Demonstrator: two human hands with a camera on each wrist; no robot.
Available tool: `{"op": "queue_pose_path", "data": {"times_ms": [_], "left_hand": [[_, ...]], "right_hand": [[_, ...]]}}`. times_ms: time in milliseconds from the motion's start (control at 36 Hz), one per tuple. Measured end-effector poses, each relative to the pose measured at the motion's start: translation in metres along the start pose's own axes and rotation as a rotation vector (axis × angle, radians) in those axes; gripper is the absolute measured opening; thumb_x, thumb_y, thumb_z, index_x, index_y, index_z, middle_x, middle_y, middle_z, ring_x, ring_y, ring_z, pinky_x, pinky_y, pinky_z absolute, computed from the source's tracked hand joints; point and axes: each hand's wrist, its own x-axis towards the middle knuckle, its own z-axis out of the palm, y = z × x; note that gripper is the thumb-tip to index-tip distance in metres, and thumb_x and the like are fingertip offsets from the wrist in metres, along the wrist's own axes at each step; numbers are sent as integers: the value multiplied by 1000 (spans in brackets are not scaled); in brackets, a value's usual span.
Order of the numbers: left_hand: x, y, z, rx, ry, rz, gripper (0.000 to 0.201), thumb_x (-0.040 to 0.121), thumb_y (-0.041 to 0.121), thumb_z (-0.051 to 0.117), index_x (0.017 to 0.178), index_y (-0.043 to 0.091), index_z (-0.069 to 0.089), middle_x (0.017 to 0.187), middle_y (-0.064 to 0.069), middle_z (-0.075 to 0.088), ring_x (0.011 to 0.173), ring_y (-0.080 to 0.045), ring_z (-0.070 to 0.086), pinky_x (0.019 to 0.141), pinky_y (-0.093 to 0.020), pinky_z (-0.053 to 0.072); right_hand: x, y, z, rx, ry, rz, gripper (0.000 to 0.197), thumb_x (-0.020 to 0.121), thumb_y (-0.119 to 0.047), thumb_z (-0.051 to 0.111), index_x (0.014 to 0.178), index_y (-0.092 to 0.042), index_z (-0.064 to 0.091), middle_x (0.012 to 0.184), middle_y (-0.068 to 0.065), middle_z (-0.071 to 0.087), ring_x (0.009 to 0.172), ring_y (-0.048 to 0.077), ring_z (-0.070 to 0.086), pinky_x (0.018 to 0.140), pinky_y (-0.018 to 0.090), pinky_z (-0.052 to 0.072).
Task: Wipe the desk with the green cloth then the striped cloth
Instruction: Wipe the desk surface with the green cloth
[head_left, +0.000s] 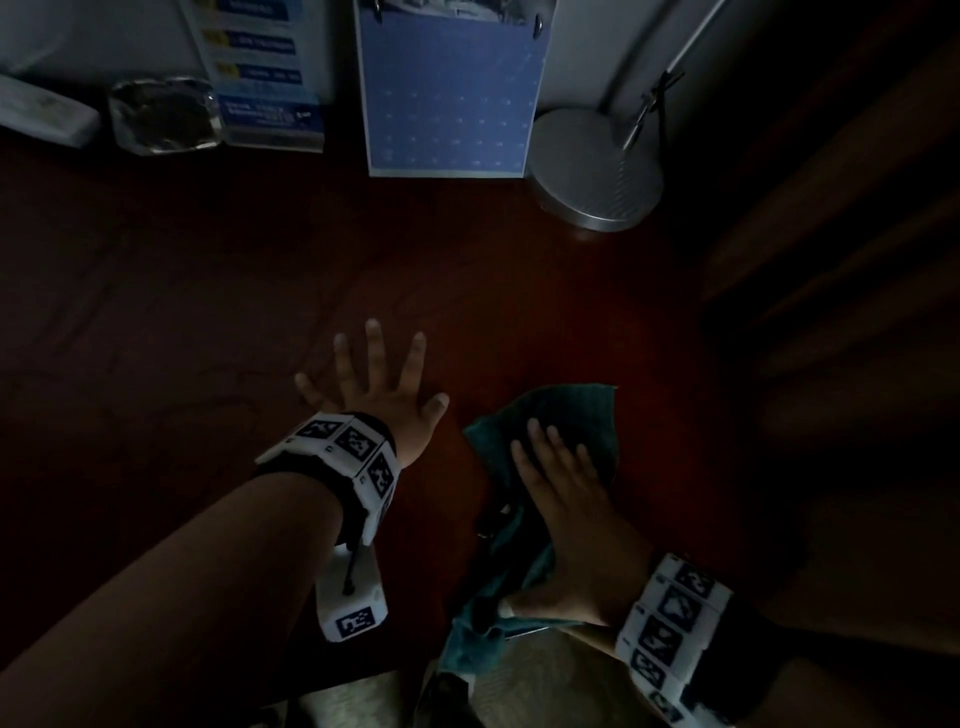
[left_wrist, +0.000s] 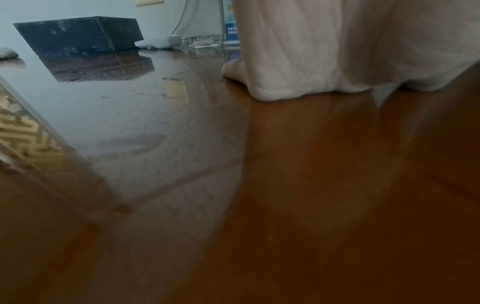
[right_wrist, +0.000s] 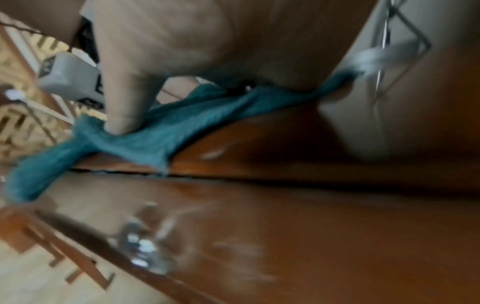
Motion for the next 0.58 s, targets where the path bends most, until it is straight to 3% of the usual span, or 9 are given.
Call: {"op": "queue_pose_path", "data": {"times_ms": [167, 306, 417, 500, 583], "left_hand": [[2, -1, 3, -10, 24, 2, 66, 94, 62, 15, 141, 42, -28, 148, 0, -41, 137, -31, -33, 105, -66, -10], [3, -1, 3, -12, 28, -2, 65, 94, 61, 15, 140, 42, -28, 148, 0, -41, 137, -31, -33, 106, -66, -10], [2, -2, 3, -8, 36, 1, 65, 94, 61, 15, 140, 42, -28, 148, -1, -40, 137, -31, -33, 106, -66, -11], [3, -2, 4, -10, 43, -3, 64, 94, 60, 14, 140, 43, -27, 149, -1, -39, 138, -30, -33, 106, -67, -10], [3, -1, 5, -24, 39, -7, 62, 94, 61, 12, 140, 45, -26, 148, 1, -40, 137, -29, -33, 105, -66, -11]], "right_hand": [[8, -18, 9, 78, 89, 112, 136, 53, -87, 54, 139, -30, -36, 144, -8, -45, 133, 13, -41, 115, 47, -15], [24, -38, 22, 216, 267, 258, 120, 54, -88, 47, 145, -41, -14, 153, -9, -28, 138, 12, -32, 110, 45, -21], [39, -52, 23, 290, 409, 393, 109, 56, -89, 31, 149, -37, 7, 158, -4, -6, 143, 17, -16, 109, 45, -20], [49, -55, 20, 325, 448, 474, 107, 58, -88, 24, 149, -35, 7, 157, -5, -6, 143, 16, -17, 111, 45, -18], [57, -54, 19, 361, 538, 569, 100, 67, -84, 33, 149, -30, 12, 158, -5, 2, 145, 15, -11, 113, 44, -12]]}}
